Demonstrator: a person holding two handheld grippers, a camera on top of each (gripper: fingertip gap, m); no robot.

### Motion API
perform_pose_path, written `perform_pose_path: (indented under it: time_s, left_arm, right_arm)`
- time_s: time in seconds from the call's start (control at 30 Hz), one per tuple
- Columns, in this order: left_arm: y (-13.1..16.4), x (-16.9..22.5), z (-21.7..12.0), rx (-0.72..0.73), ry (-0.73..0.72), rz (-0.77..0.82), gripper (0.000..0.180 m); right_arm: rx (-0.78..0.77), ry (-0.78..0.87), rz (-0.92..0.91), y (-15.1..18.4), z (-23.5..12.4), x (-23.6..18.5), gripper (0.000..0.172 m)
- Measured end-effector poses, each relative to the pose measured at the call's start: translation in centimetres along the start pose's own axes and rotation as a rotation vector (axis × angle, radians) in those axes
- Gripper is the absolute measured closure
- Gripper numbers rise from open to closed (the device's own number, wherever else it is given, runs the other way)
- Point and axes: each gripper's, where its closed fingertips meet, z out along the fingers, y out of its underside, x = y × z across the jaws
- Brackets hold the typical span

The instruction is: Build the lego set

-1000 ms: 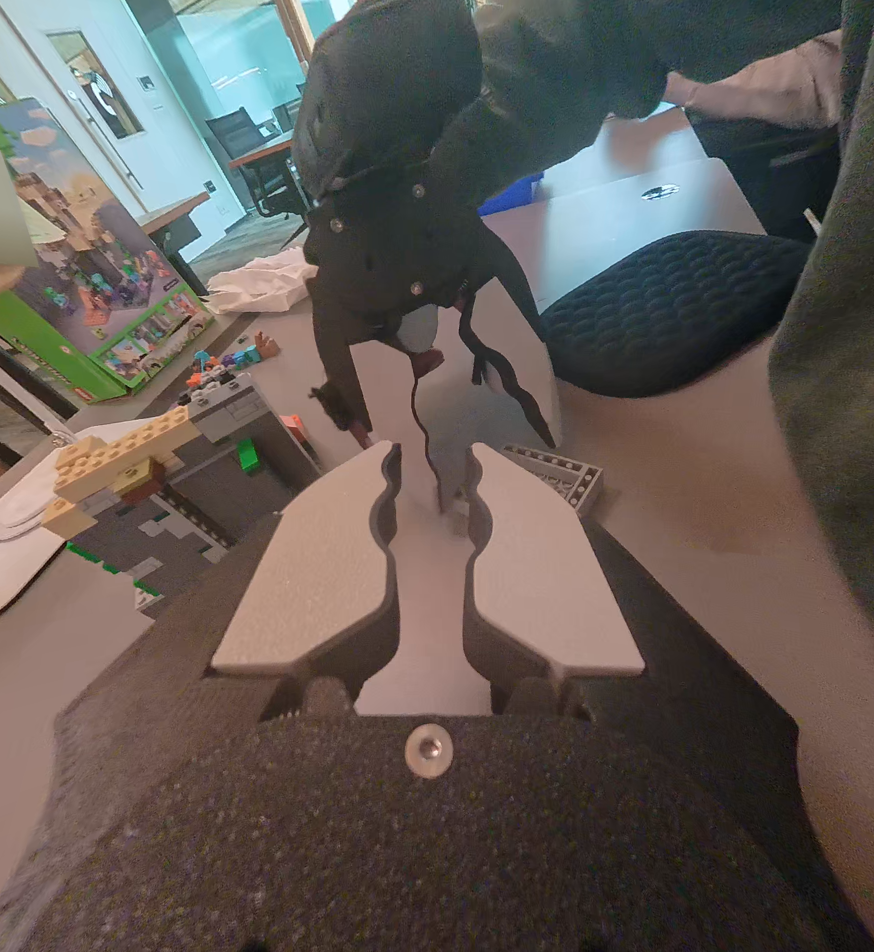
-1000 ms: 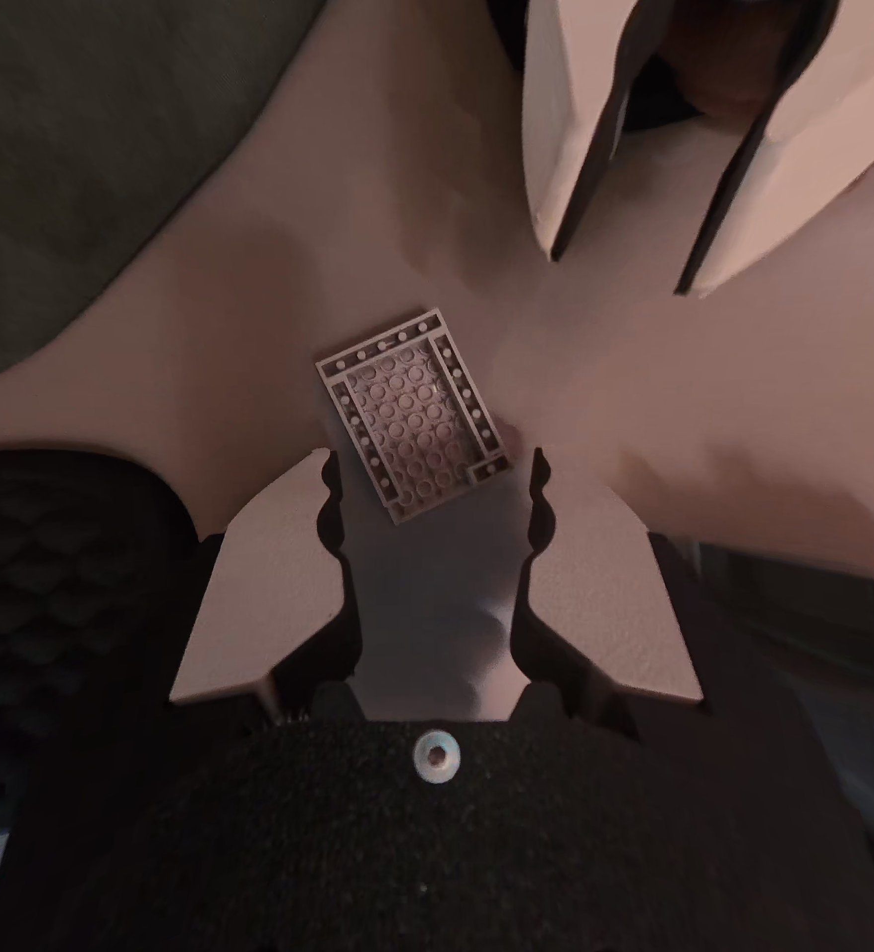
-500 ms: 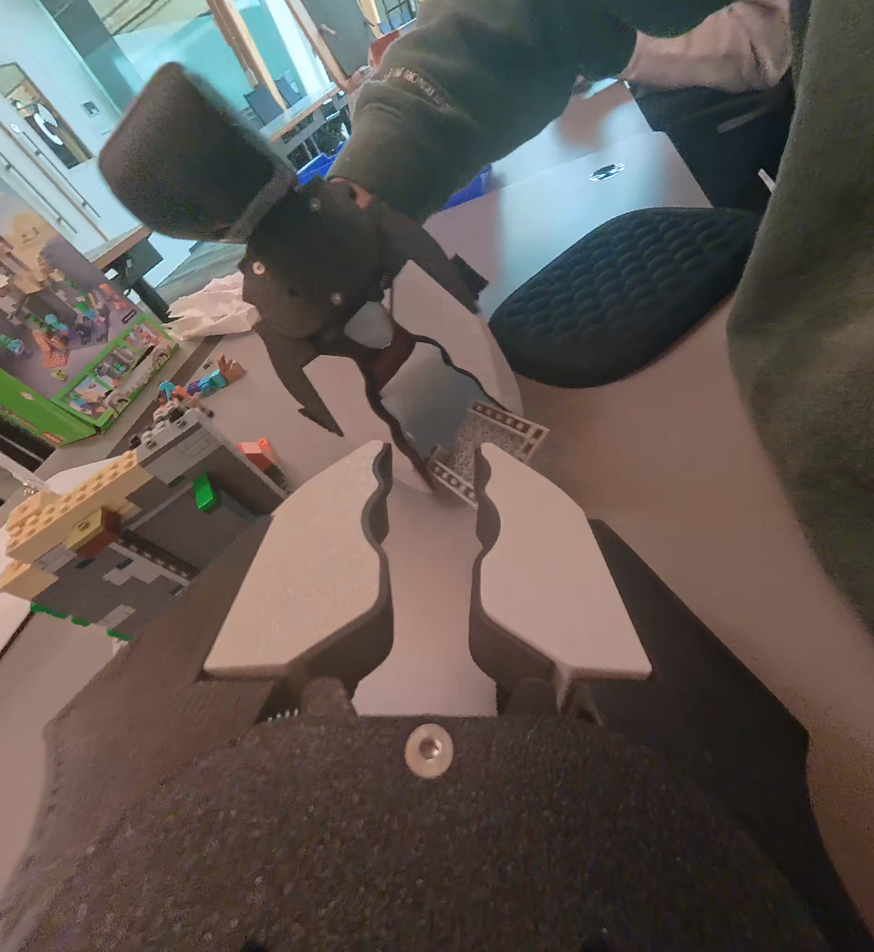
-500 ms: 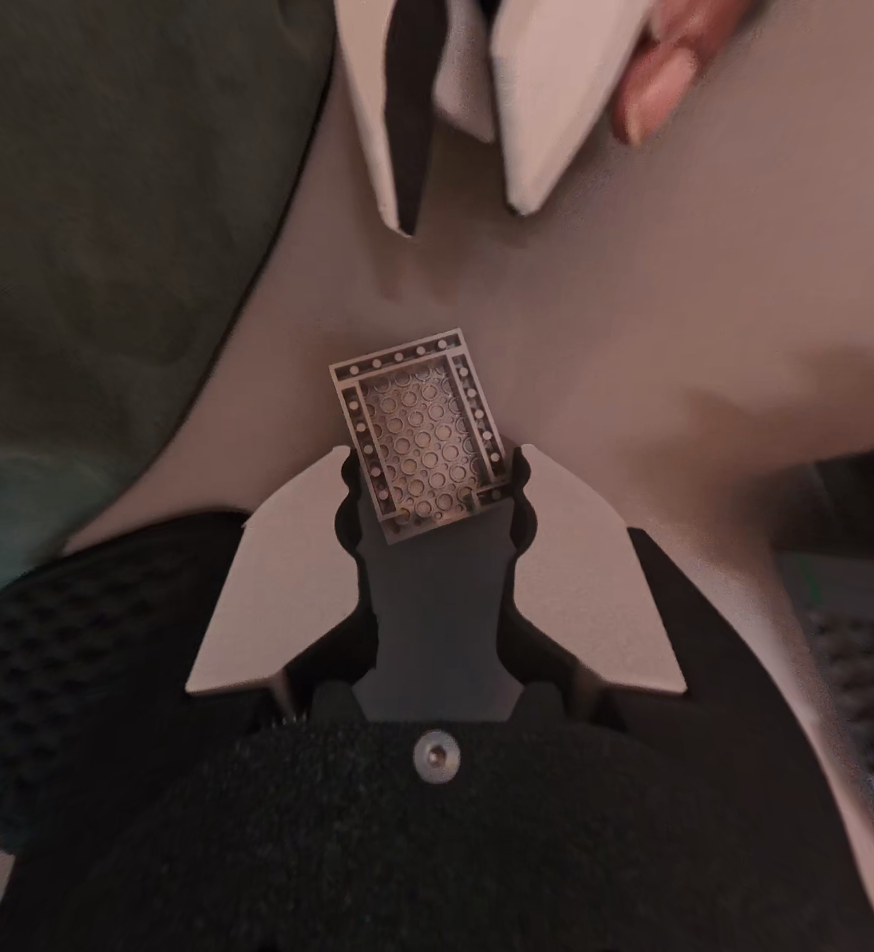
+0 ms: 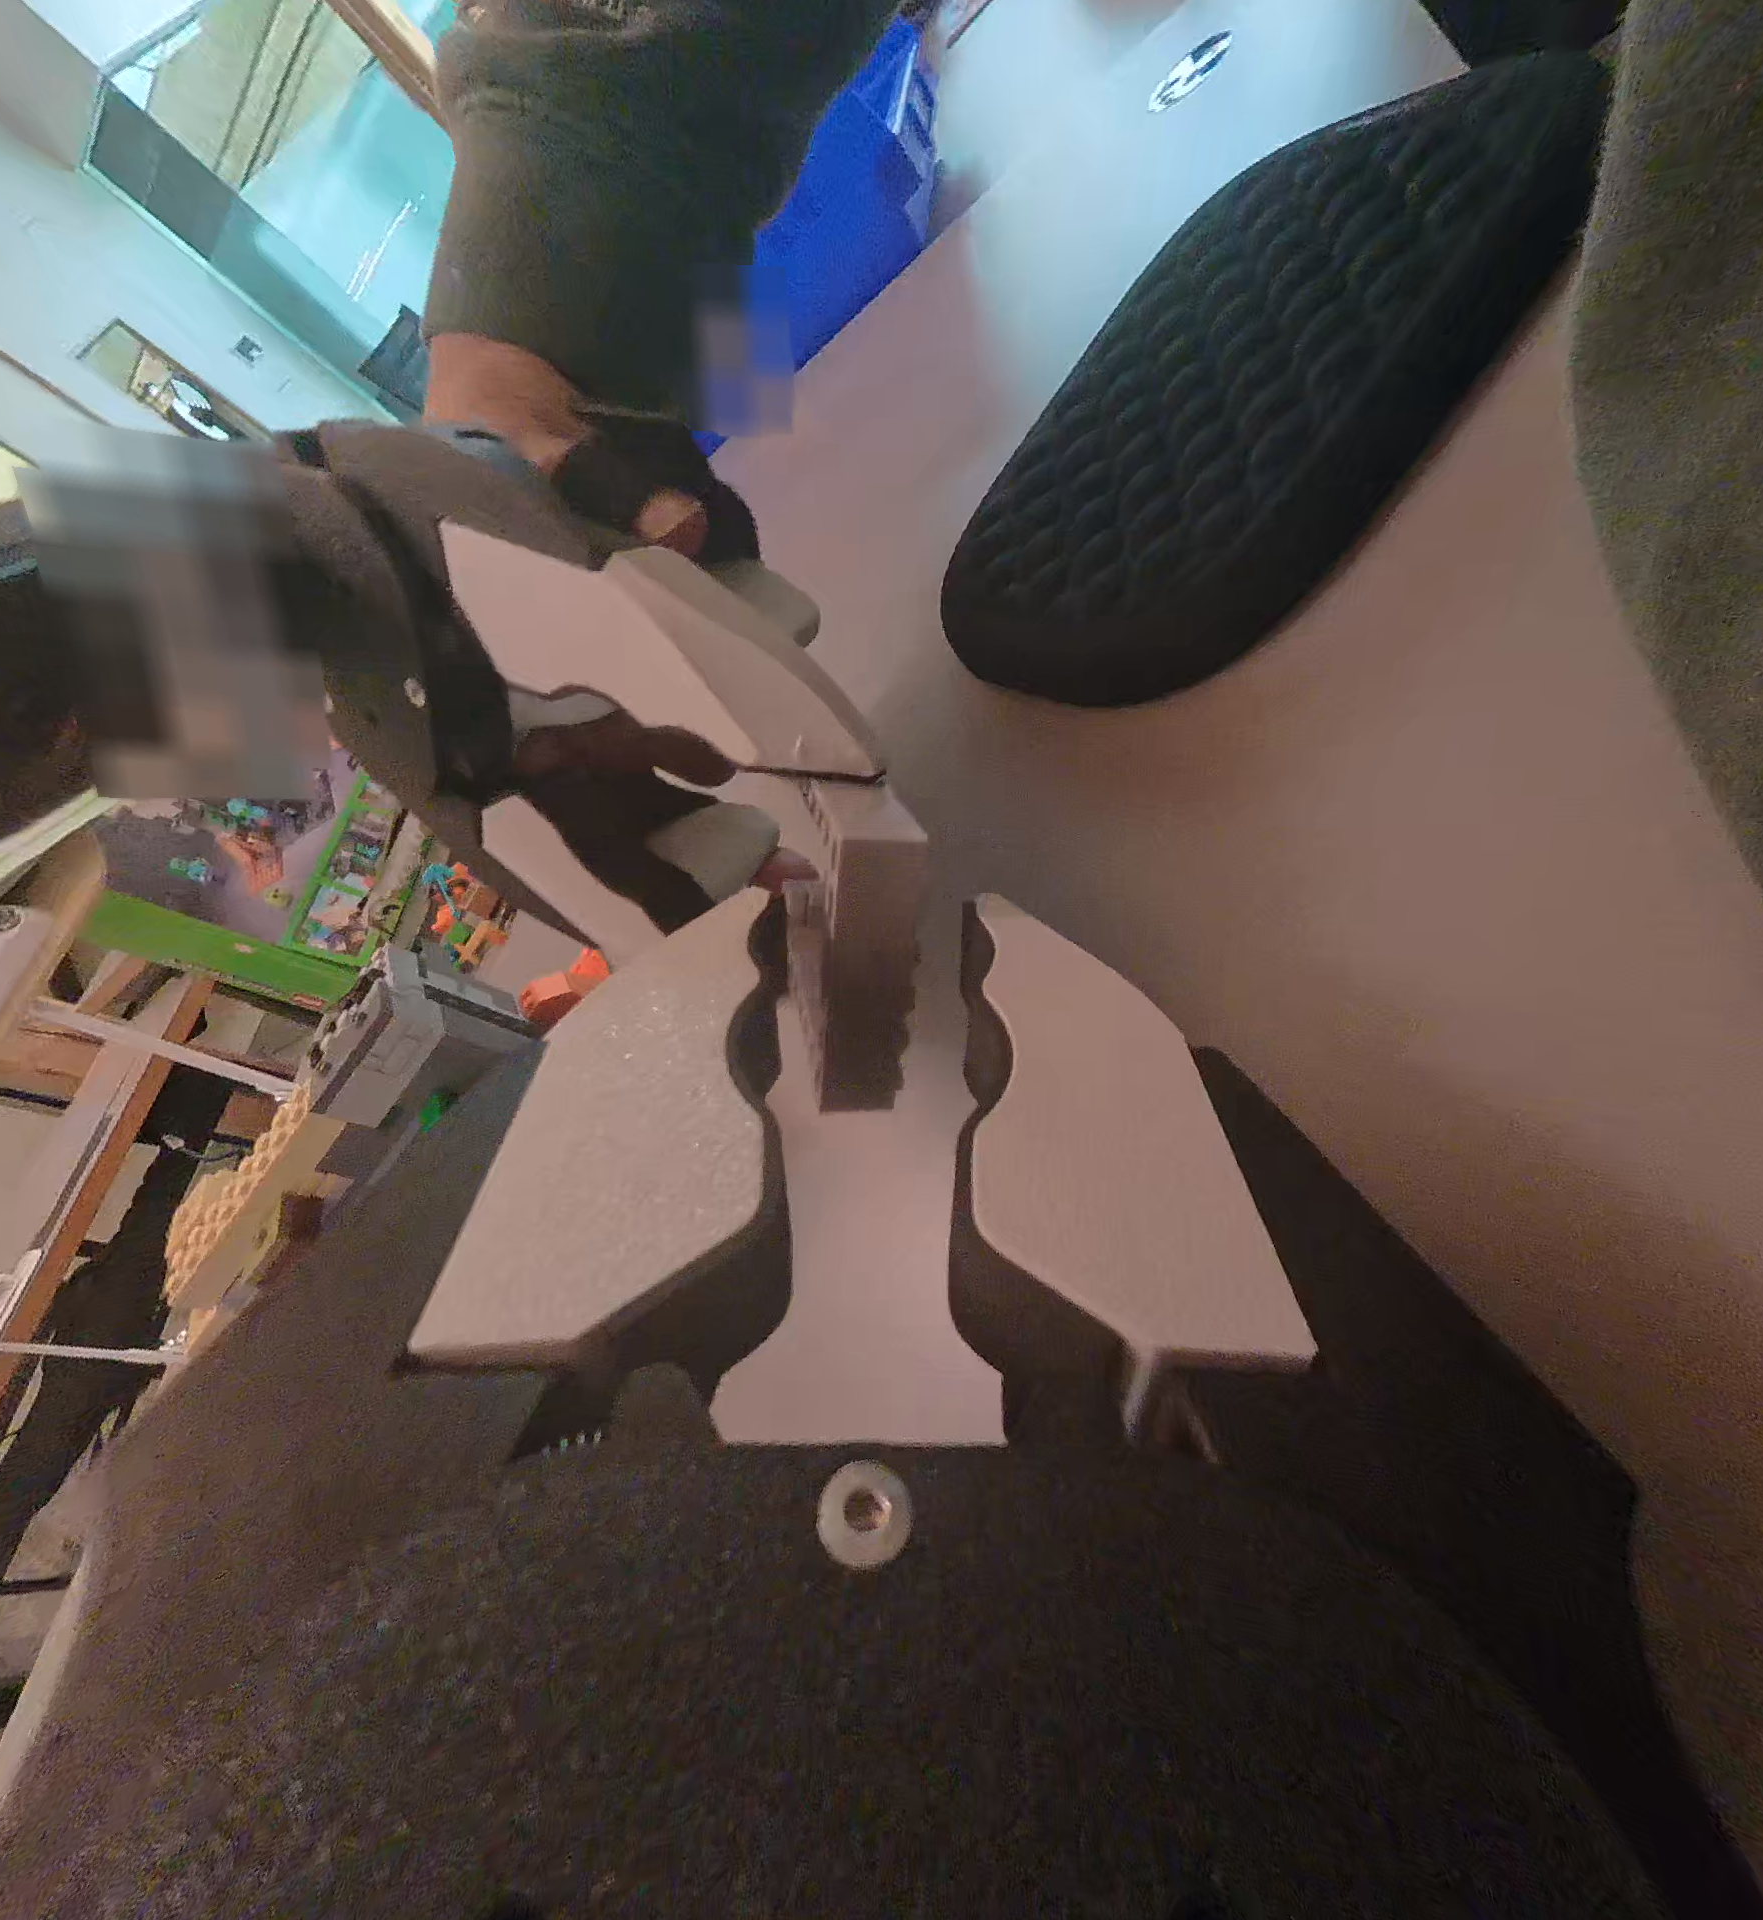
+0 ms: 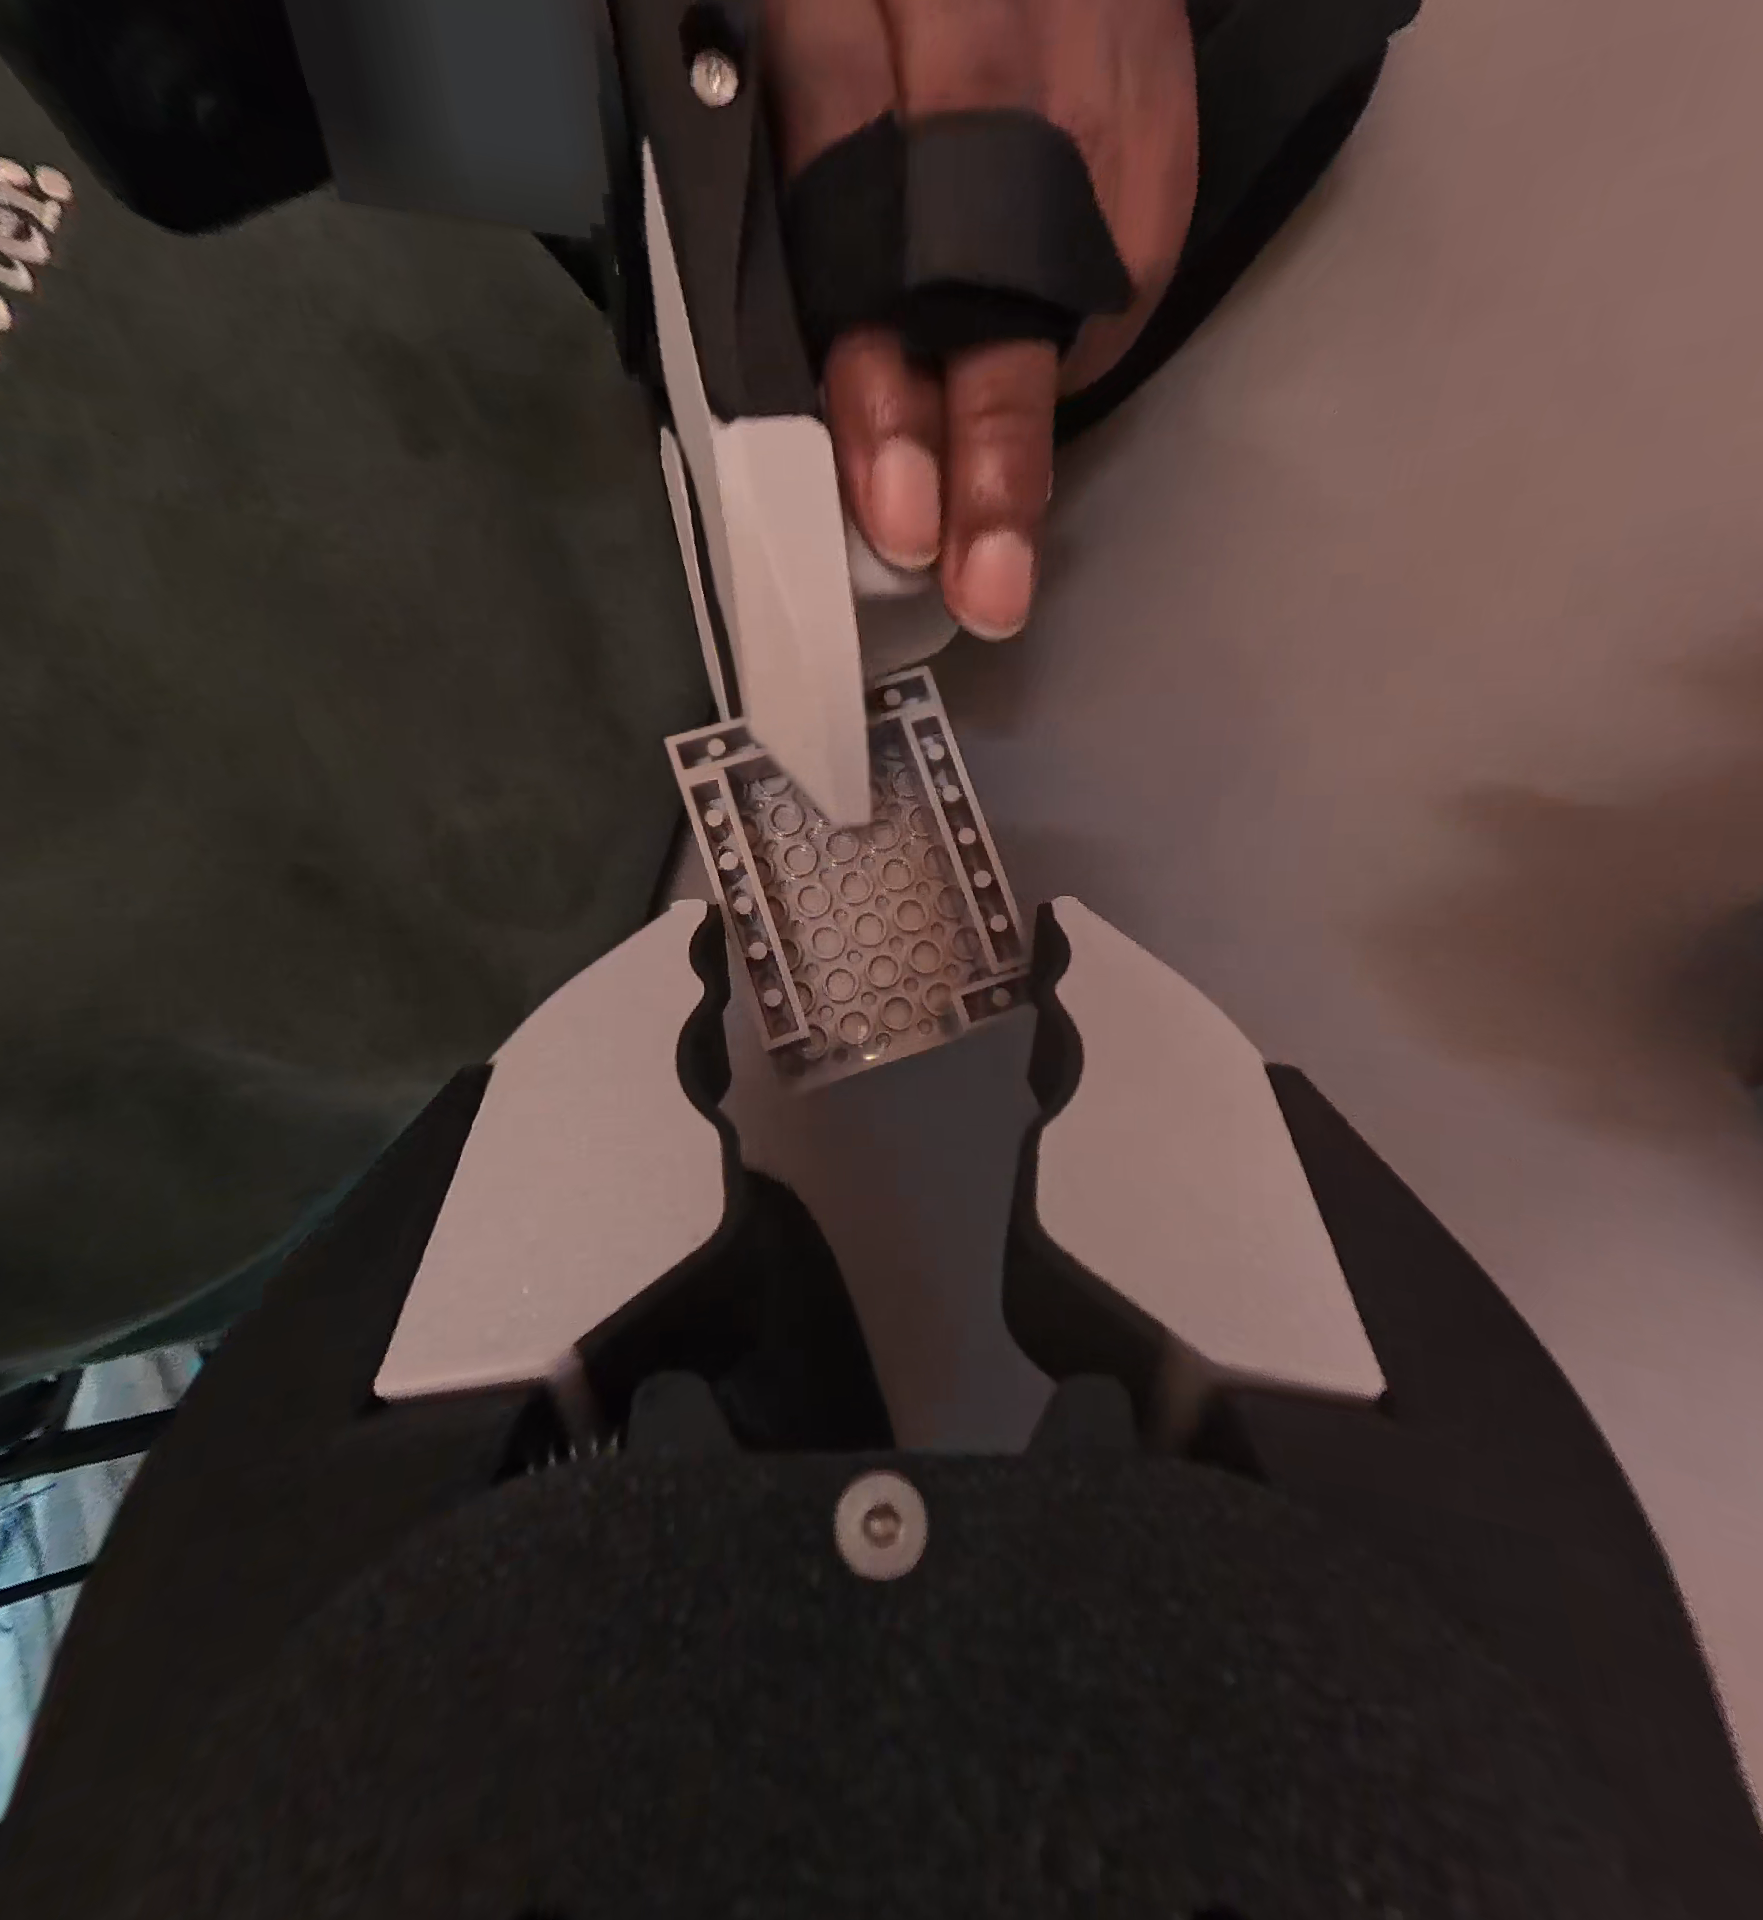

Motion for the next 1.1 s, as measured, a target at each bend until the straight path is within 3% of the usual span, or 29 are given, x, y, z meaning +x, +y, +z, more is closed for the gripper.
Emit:
perform_pose_path:
  time_s: [0.1, 0.43, 0.63, 0.9, 1.1]
  left_arm:
    - [-0.4, 0.1, -0.3, 0.019, -0.004, 0.019, 0.164]
    - [-1.5, -0.9, -1.5, 0.078, -0.051, -0.015, 0.164]
    - [-2.2, -1.7, -2.1, 0.130, -0.077, -0.075, 0.164]
    - [-1.7, -5.0, -3.0, 0.198, -0.128, -0.402, 0.165]
    - [-1.2, -7.7, -3.5, 0.281, -0.110, -0.717, 0.164]
  right_arm:
    - [-0.006, -0.025, 0.029, -0.5, 0.5, -0.1, 0.116]
    - [0.058, -0.117, 0.047, -2.1, 0.1, -1.1, 0.115]
    - [0.174, -0.075, -0.004, -3.6, -1.4, -1.2, 0.112]
    - [0.342, 0.424, -0.331, -5.8, -5.4, 0.0, 0.114]
    - [0.364, 0.783, -0.547, -5.9, -6.9, -0.6, 0.113]
